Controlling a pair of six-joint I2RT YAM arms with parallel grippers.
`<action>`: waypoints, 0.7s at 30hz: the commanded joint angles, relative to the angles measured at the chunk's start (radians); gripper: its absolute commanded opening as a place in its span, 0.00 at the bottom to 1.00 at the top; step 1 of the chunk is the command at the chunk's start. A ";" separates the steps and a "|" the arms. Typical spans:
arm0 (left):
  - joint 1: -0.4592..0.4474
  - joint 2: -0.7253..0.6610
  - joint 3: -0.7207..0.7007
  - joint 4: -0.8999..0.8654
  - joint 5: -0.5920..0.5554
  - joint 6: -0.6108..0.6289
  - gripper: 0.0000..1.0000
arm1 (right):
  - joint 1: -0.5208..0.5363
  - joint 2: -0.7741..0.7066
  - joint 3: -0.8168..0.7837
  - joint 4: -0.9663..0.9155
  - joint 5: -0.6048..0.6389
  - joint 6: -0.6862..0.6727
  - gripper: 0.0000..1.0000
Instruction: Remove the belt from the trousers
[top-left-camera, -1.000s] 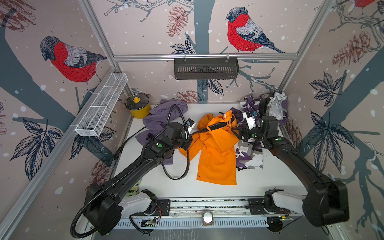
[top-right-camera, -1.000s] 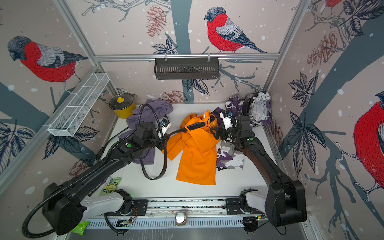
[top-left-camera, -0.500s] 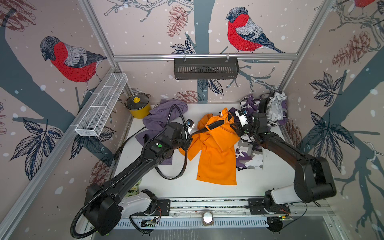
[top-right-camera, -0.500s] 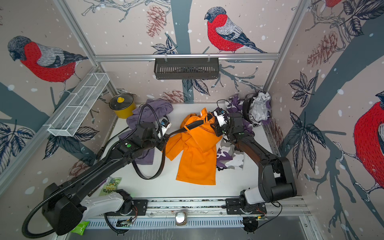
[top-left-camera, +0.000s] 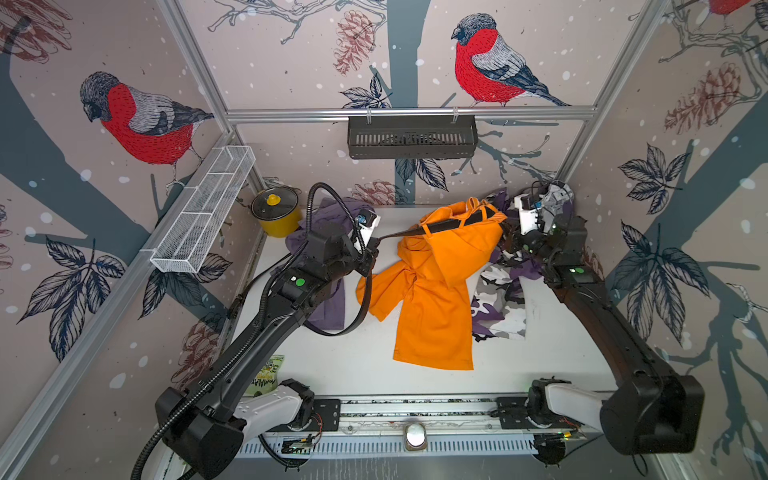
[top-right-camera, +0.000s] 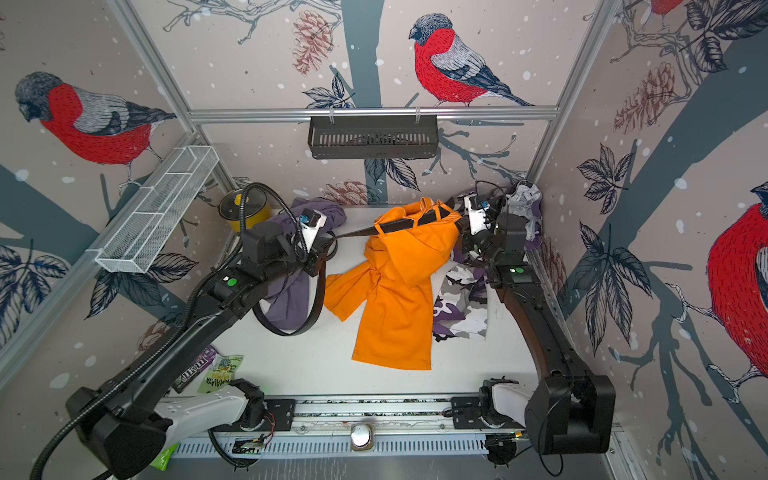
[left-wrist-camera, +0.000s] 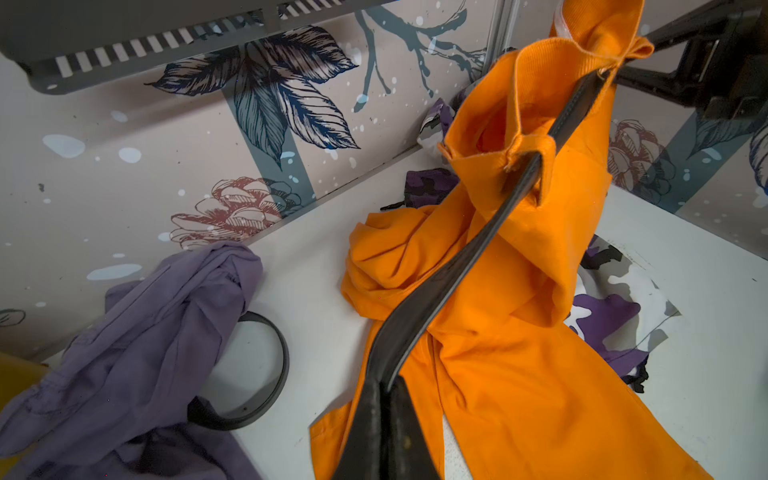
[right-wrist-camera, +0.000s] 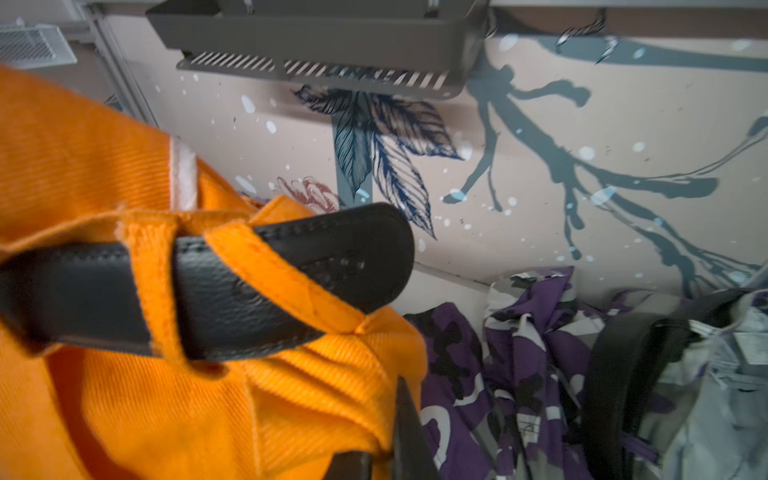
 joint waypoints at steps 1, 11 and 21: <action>0.042 0.015 -0.027 -0.087 -0.150 -0.001 0.00 | -0.073 -0.009 0.014 -0.028 0.347 0.090 0.00; 0.139 0.072 -0.127 -0.106 -0.245 -0.097 0.00 | -0.203 0.018 -0.009 -0.019 0.439 0.189 0.00; 0.143 0.112 -0.139 -0.085 -0.020 -0.094 0.00 | -0.080 0.010 -0.001 -0.034 0.328 0.123 0.00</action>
